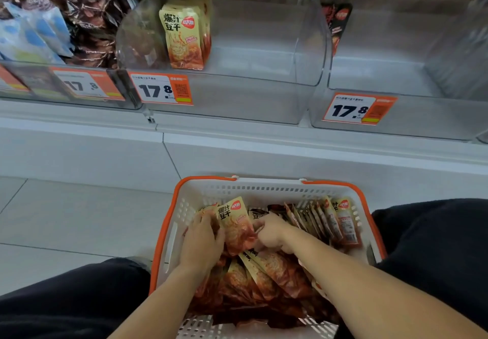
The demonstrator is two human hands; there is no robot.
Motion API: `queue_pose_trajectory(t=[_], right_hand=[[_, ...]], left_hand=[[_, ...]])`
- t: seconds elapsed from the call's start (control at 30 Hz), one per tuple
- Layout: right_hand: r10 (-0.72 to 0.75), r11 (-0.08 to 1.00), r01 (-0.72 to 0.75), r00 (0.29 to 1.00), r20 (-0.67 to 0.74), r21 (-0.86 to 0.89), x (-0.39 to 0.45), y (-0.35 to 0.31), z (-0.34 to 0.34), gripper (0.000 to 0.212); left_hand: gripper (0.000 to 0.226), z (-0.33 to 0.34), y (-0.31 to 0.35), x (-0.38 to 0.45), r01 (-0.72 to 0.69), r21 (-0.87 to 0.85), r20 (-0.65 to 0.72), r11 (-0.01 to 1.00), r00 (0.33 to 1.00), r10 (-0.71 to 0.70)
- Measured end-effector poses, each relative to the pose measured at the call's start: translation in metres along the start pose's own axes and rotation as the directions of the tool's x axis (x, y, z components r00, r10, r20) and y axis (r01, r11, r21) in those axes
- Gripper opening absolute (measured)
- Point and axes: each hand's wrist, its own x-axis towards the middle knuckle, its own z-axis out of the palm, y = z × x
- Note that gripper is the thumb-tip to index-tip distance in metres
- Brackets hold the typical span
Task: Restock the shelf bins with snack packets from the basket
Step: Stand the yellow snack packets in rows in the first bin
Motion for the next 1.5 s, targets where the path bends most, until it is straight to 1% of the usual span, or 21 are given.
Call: queue_pose_trajectory(t=[0.1, 0.17, 0.2, 0.3, 0.37, 0.43, 0.53, 0.6, 0.73, 0.83, 0.9, 0.97, 1.03, 1.1, 1.13, 1.17, 1.2, 1.23, 1.33, 1.43, 1.5], right_hand=[[-0.031, 0.999, 0.029, 0.999, 0.036, 0.042, -0.012, 0.011, -0.010, 0.038], [-0.055, 0.997, 0.054, 0.998, 0.026, 0.052, -0.020, 0.014, -0.017, 0.038], [-0.072, 0.997, 0.071, 0.997, 0.020, 0.041, -0.023, 0.015, -0.021, 0.036], [-0.146, 0.989, 0.146, 0.989, -0.037, 0.006, -0.032, 0.008, -0.032, 0.024], [-0.224, 0.974, 0.226, 0.972, -0.072, 0.019, -0.041, -0.001, -0.043, 0.017], [-0.332, 0.940, 0.338, 0.938, -0.102, 0.052, -0.053, -0.018, -0.055, 0.014], [-0.470, 0.851, 0.502, 0.859, -0.203, 0.152, -0.076, -0.049, -0.075, 0.013], [-0.538, 0.789, 0.587, 0.802, -0.259, 0.179, -0.093, -0.073, -0.087, 0.017], [-0.673, 0.694, 0.715, 0.685, -0.279, 0.082, -0.126, -0.115, -0.102, 0.019], [-0.751, 0.629, 0.777, 0.605, -0.263, -0.007, -0.146, -0.138, -0.104, 0.024], [-0.820, 0.550, 0.826, 0.504, -0.269, -0.128, -0.156, -0.154, -0.104, 0.022], [-0.881, 0.435, 0.849, 0.333, -0.336, -0.301, -0.164, -0.172, -0.107, 0.019], [-0.900, 0.327, 0.850, 0.148, -0.410, -0.413, -0.170, -0.191, -0.113, 0.015], [-0.915, 0.211, 0.761, -0.067, -0.398, -0.614, -0.171, -0.213, -0.119, 0.013], [-0.926, 0.157, 0.682, -0.150, -0.346, -0.715, -0.167, -0.224, -0.121, 0.014], [-0.936, 0.113, 0.608, -0.200, -0.290, -0.786, -0.161, -0.234, -0.124, 0.016], [-0.945, 0.090, 0.554, -0.215, -0.246, -0.828, -0.152, -0.244, -0.126, 0.018], [-0.955, 0.088, 0.520, -0.200, -0.221, -0.849, -0.142, -0.254, -0.129, 0.021], [-0.972, 0.179, 0.508, -0.044, -0.233, -0.843, -0.104, -0.284, -0.131, 0.024], [-0.939, 0.328, 0.570, 0.109, -0.326, -0.754, -0.065, -0.310, -0.125, 0.022], [-0.918, 0.386, 0.596, 0.170, -0.359, -0.705, -0.048, -0.326, -0.121, 0.026]], left_hand=[[0.043, 0.003, 0.013, 0.002, 0.132, -0.310, 0.031, 0.941, 0.991, -0.129], [0.054, 0.002, 0.019, 0.007, 0.161, -0.390, 0.042, 0.907, 0.987, -0.157], [0.052, 0.000, 0.023, 0.011, 0.159, -0.408, 0.056, 0.899, 0.987, -0.149], [0.029, -0.013, 0.041, 0.024, 0.120, -0.466, 0.093, 0.877, 0.992, -0.087], [0.022, -0.029, 0.059, 0.036, 0.064, -0.442, 0.084, 0.895, 0.996, -0.030], [0.023, -0.054, 0.079, 0.049, 0.012, -0.405, 0.112, 0.914, 0.993, 0.037], [0.020, -0.100, 0.107, 0.064, -0.100, -0.324, 0.216, 0.941, 0.960, 0.176], [0.018, -0.132, 0.126, 0.067, -0.220, -0.268, 0.240, 0.938, 0.928, 0.286], [0.020, -0.189, 0.162, 0.061, -0.432, -0.194, 0.171, 0.881, 0.869, 0.464], [0.017, -0.218, 0.175, 0.052, -0.525, -0.184, 0.027, 0.831, 0.842, 0.539], [0.017, -0.231, 0.177, 0.049, -0.580, -0.185, -0.099, 0.793, 0.814, 0.572], [0.018, -0.241, 0.181, 0.051, -0.620, -0.220, -0.267, 0.753, 0.781, 0.565], [0.015, -0.252, 0.184, 0.057, -0.648, -0.225, -0.457, 0.727, 0.730, 0.508], [0.018, -0.264, 0.181, 0.065, -0.654, -0.172, -0.592, 0.737, 0.667, 0.453], [0.018, -0.268, 0.176, 0.070, -0.642, -0.129, -0.629, 0.756, 0.642, 0.438], [0.018, -0.270, 0.168, 0.078, -0.617, -0.075, -0.647, 0.784, 0.628, 0.432], [0.019, -0.270, 0.159, 0.085, -0.580, -0.012, -0.645, 0.814, 0.627, 0.437], [0.021, -0.269, 0.150, 0.093, -0.540, 0.059, -0.624, 0.839, 0.636, 0.454], [0.031, -0.261, 0.124, 0.113, -0.498, 0.200, -0.521, 0.844, 0.676, 0.522], [0.028, -0.258, 0.106, 0.127, -0.517, 0.197, -0.503, 0.833, 0.676, 0.539], [0.024, -0.259, 0.103, 0.134, -0.539, 0.184, -0.518, 0.822, 0.657, 0.548]])
